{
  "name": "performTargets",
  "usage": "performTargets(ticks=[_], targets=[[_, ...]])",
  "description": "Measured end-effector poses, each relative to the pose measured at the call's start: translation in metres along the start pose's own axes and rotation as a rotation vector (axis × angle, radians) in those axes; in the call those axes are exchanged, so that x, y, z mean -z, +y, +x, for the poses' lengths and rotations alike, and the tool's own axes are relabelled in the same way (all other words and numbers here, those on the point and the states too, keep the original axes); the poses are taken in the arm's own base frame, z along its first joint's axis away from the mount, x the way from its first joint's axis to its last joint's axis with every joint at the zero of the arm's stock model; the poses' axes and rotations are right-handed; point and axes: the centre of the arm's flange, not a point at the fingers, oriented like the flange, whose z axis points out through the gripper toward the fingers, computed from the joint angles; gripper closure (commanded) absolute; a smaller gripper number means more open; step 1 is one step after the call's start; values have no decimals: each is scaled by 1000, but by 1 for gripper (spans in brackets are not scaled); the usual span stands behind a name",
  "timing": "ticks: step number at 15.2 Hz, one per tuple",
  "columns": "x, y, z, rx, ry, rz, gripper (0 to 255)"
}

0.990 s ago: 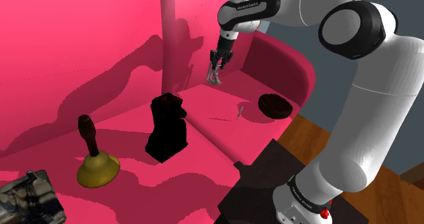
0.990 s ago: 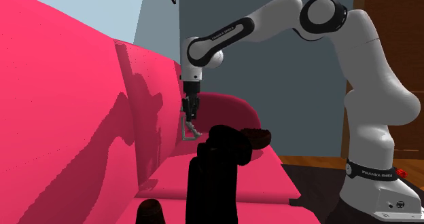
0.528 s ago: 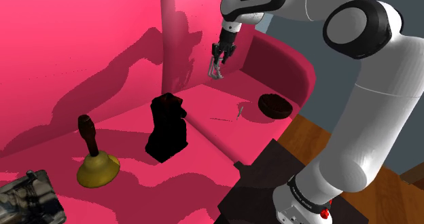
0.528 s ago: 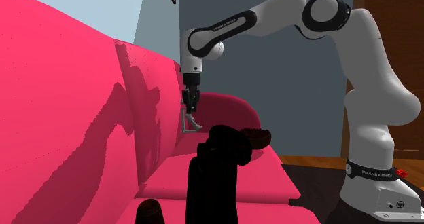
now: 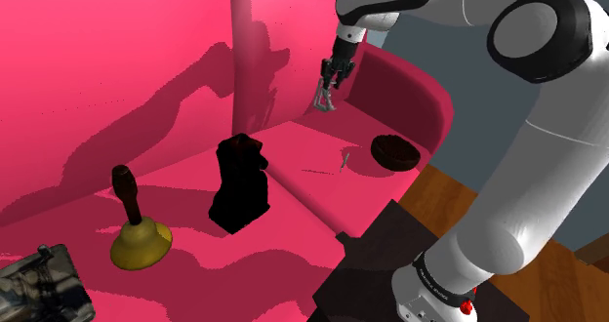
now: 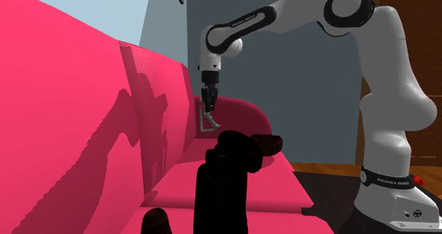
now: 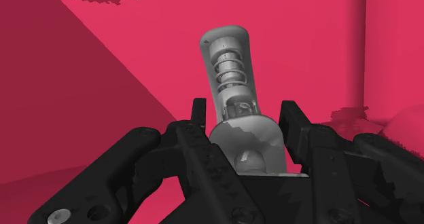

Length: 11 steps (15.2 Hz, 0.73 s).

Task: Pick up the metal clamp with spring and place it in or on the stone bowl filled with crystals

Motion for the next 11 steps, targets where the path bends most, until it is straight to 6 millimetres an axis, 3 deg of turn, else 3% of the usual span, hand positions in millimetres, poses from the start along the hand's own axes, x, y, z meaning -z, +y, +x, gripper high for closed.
performTargets(ticks=[11], targets=[[14,115,-86,-1,0,0,255]])
